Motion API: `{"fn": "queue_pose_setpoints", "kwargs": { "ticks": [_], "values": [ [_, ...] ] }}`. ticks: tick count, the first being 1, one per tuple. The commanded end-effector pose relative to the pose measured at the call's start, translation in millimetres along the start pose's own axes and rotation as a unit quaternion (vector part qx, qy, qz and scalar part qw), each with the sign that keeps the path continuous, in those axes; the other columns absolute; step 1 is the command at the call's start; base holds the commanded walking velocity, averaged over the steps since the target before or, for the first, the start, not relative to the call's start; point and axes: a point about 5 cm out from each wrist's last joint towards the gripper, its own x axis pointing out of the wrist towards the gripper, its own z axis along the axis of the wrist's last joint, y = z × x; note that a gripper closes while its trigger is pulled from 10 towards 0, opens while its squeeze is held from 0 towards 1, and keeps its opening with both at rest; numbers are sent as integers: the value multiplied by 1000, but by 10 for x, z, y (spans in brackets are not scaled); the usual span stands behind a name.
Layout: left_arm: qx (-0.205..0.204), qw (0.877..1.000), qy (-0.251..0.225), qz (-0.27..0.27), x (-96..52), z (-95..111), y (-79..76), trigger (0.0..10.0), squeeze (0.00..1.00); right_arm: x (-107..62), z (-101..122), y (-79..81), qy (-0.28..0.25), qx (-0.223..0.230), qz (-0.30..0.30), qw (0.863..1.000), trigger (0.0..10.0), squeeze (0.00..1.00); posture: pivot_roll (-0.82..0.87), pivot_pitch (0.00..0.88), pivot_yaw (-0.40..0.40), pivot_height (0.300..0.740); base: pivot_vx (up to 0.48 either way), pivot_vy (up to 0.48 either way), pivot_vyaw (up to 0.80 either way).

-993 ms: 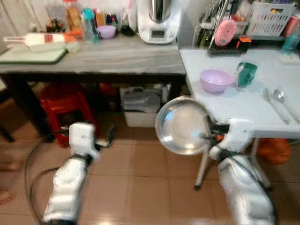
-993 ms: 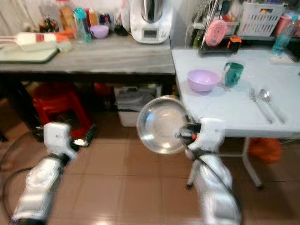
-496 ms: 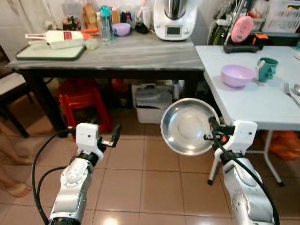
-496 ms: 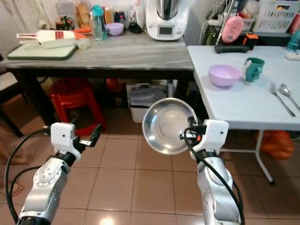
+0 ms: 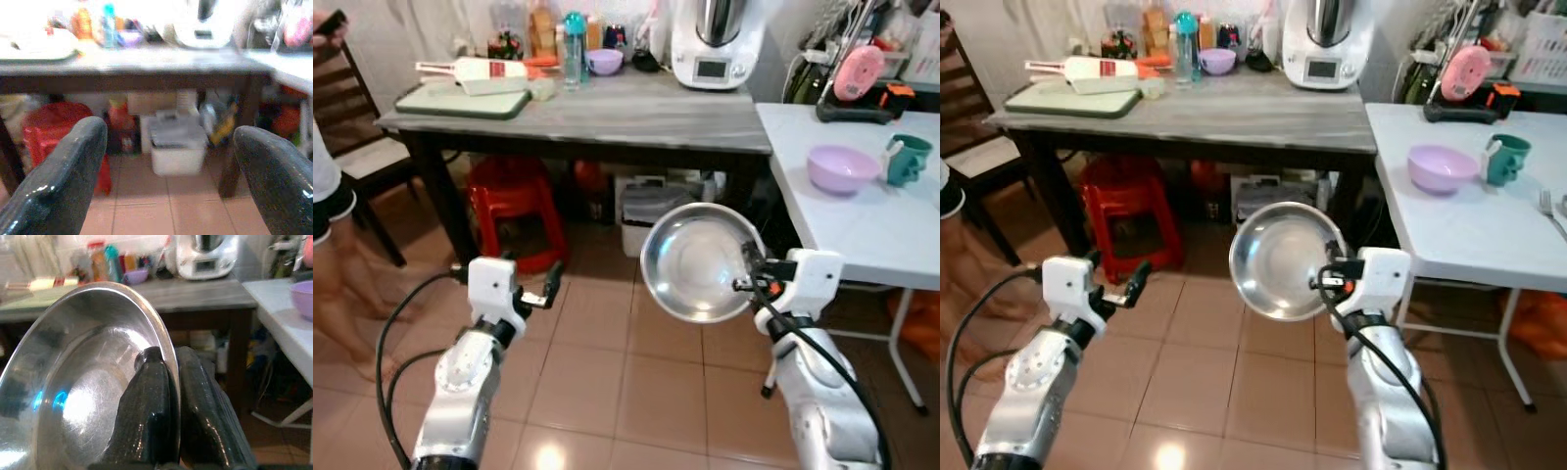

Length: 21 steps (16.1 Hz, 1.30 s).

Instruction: Setting the table

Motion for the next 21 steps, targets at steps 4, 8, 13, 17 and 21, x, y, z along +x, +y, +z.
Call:
{"fn": "queue_pose_setpoints", "kwargs": {
  "ticks": [4,8,13,17,21],
  "values": [
    [-4,1000,17,4,-67,-79,26,10000,0,56,102,32,-22,4,5,1000,10000,0,29,0,20,740,327,0,0],
    [-7,1000,16,1,-66,-82,3,10000,0,58,108,35,-24,4,6,1000,10000,0,27,0,20,740,345,0,0],
    [-8,1000,17,0,-66,-89,-6,10000,0,58,121,54,-27,1,14,1000,10000,0,26,0,19,740,340,0,86],
    [-8,1000,18,-3,-59,-90,-17,10000,0,52,112,61,-27,3,15,1000,10000,0,25,0,22,740,327,0,788],
    [-8,1000,18,-6,-51,-88,-19,10000,0,44,105,62,-25,0,18,1000,10000,0,23,0,22,740,317,0,138]
  ]
}}
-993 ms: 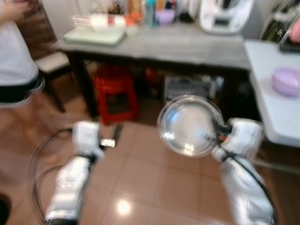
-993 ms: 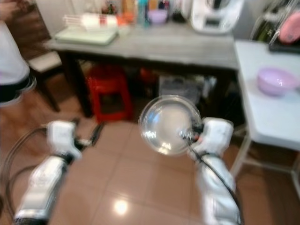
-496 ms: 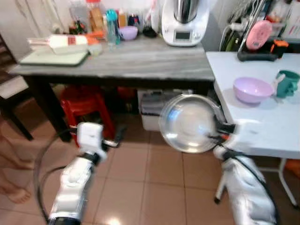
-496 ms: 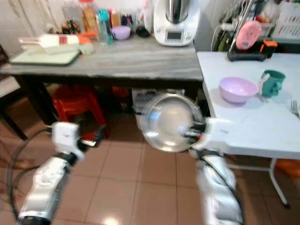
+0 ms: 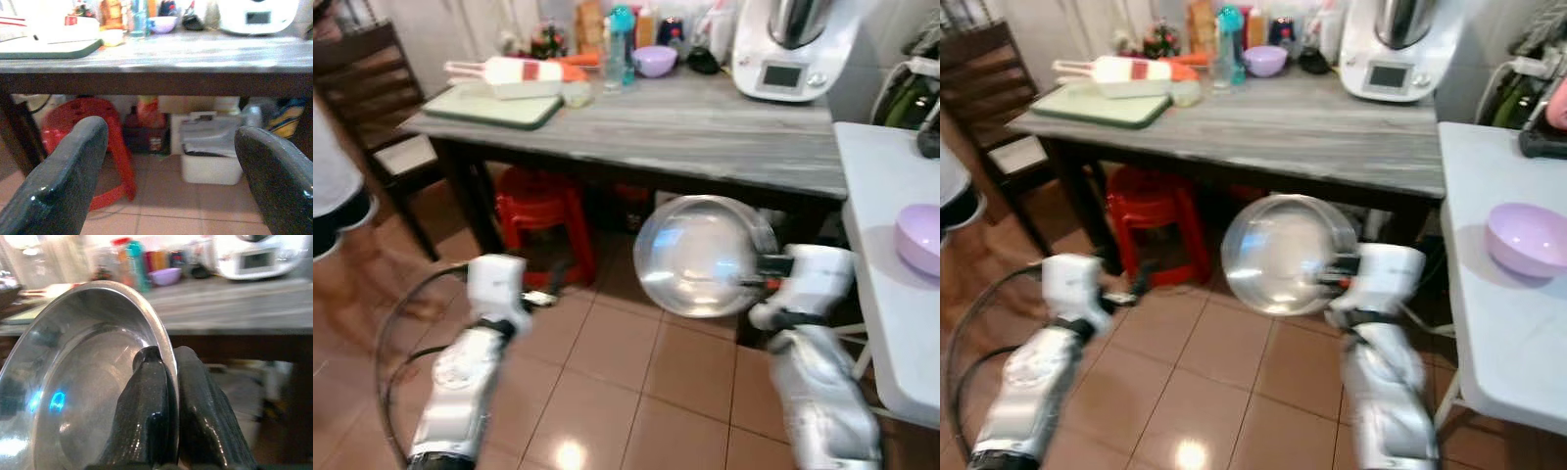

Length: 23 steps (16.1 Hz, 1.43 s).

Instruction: Setting the table

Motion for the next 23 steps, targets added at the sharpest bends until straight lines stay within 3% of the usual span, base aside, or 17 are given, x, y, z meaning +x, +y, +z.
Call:
{"fn": "queue_pose_setpoints", "kwargs": {
  "ticks": [1,10,18,23],
  "values": [
    [-3,1000,-9,-17,61,45,-107,10000,0,-25,61,-123,-10,-15,-17,1000,10000,0,22,0,22,740,319,0,0],
    [-5,1000,-10,-20,68,36,-140,10000,0,-20,56,-125,-7,-8,-14,1000,10000,0,22,0,17,740,326,0,0],
    [-5,1000,-8,-21,55,21,-149,10000,0,-33,43,-105,-7,-11,-11,1000,10000,0,22,0,16,740,424,0,477],
    [-6,1000,-8,-27,72,22,-175,10000,0,-31,34,-129,-2,-1,-22,1000,10000,0,14,0,23,740,427,0,-108]
  ]
}}
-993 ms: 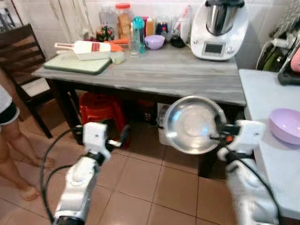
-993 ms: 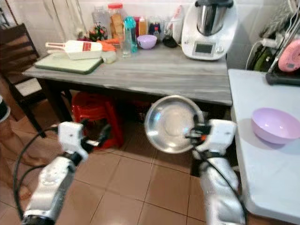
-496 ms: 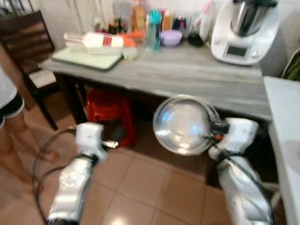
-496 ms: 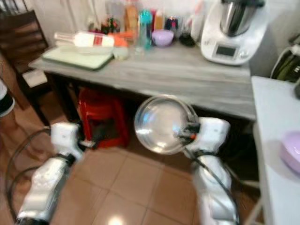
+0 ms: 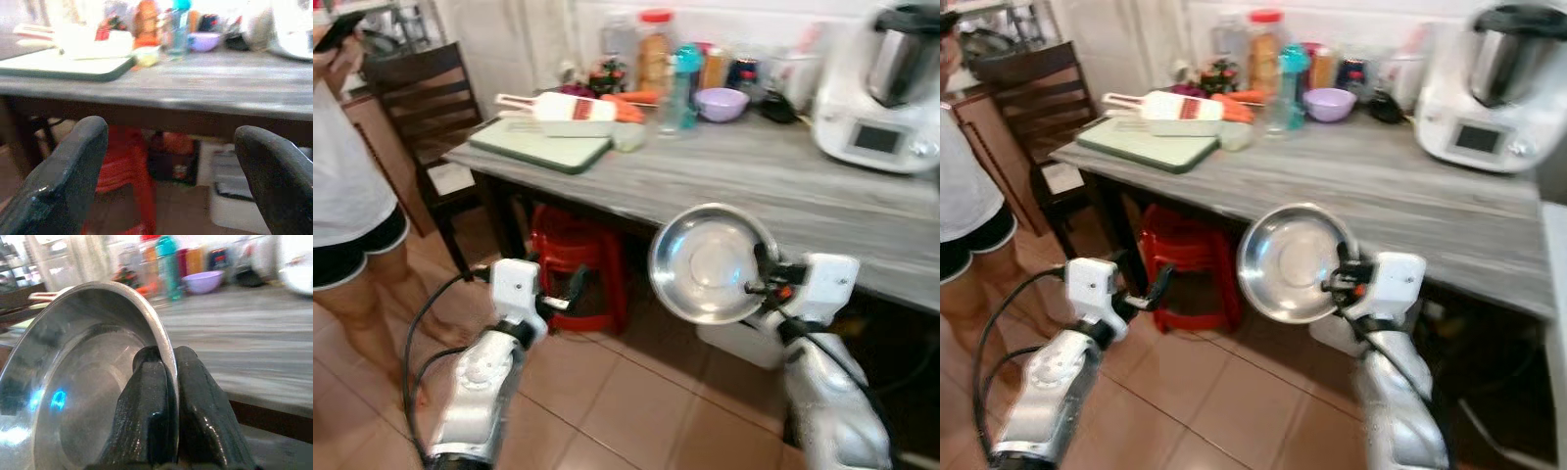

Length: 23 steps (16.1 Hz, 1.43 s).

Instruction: Setting the table

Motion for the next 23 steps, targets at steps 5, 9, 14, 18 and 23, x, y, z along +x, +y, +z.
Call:
{"fn": "queue_pose_setpoints", "kwargs": {
  "ticks": [5,9,14,18,23],
  "values": [
    [1,1000,-8,-13,60,40,-73,10000,0,-6,62,-97,-8,-4,-15,1000,10000,0,10,0,23,740,425,0,-690],
    [-1,1000,-7,-15,63,30,-85,10000,0,0,62,-90,-9,-3,-15,1000,10000,0,9,0,21,740,428,0,-358],
    [2,1000,-7,-14,64,28,-82,10000,0,-3,60,-95,-9,-4,-14,1000,10000,0,9,0,22,740,416,0,0],
    [16,999,-17,-26,14,56,-61,10000,0,0,57,-87,-11,-2,-17,1000,10000,0,11,0,22,740,167,0,0],
    [38,996,1,-79,-164,12,-3,10000,0,53,-22,-129,16,8,-40,999,10000,0,23,0,11,740,0,0,0]
  ]
}}
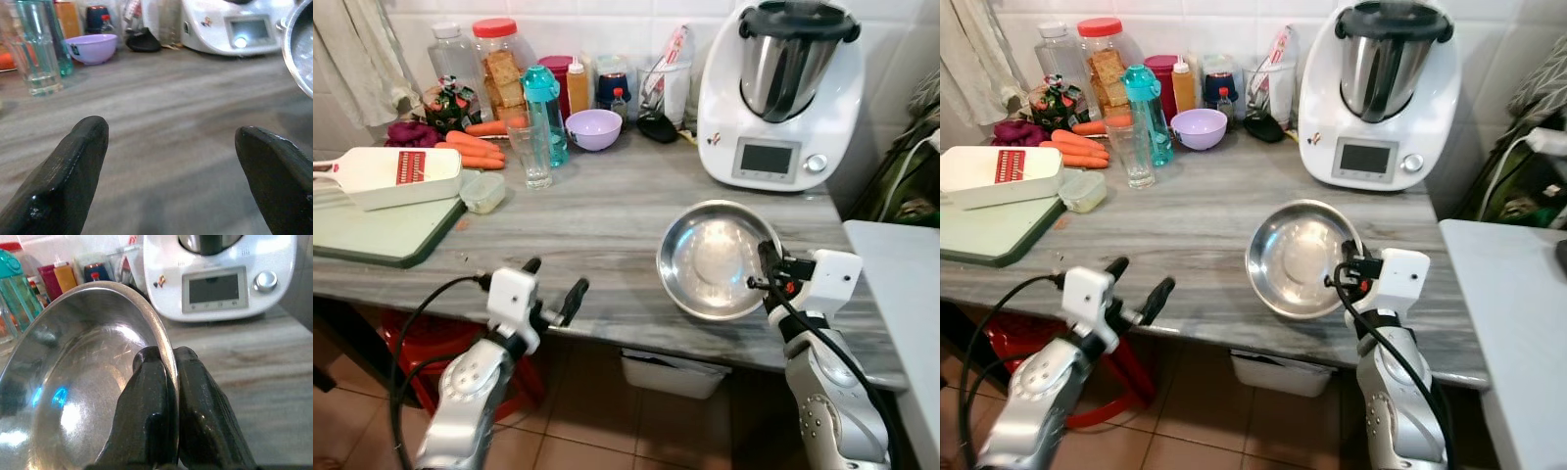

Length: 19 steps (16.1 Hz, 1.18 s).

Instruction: Setting the table

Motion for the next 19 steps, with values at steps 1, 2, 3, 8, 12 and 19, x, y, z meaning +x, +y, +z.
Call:
{"fn": "queue_pose_setpoints", "kwargs": {
  "ticks": [1,2,3,8,12,19],
  "values": [
    [7,1000,-11,-19,-10,71,-3,10000,0,58,12,51,3,6,6,1000,10000,0,23,0,11,740,0,0,0],
    [13,999,-6,-40,-63,67,-15,10000,0,107,-3,57,12,17,0,1000,10000,0,23,0,11,740,0,0,0],
    [13,999,-3,-47,-83,64,-17,10000,0,136,-1,68,14,24,1,1000,10000,0,33,0,10,740,0,0,0],
    [22,997,4,-79,-135,70,-25,10000,0,492,-114,189,74,78,-19,994,10000,0,43,0,11,740,0,0,0],
    [24,996,3,-82,-131,85,-45,10000,0,774,-143,363,111,102,-30,988,10000,0,61,0,13,740,0,0,0],
    [20,996,6,-86,-138,85,-80,10000,0,918,-316,701,176,167,-11,970,10000,0,68,0,15,740,0,0,0]
  ]
}}
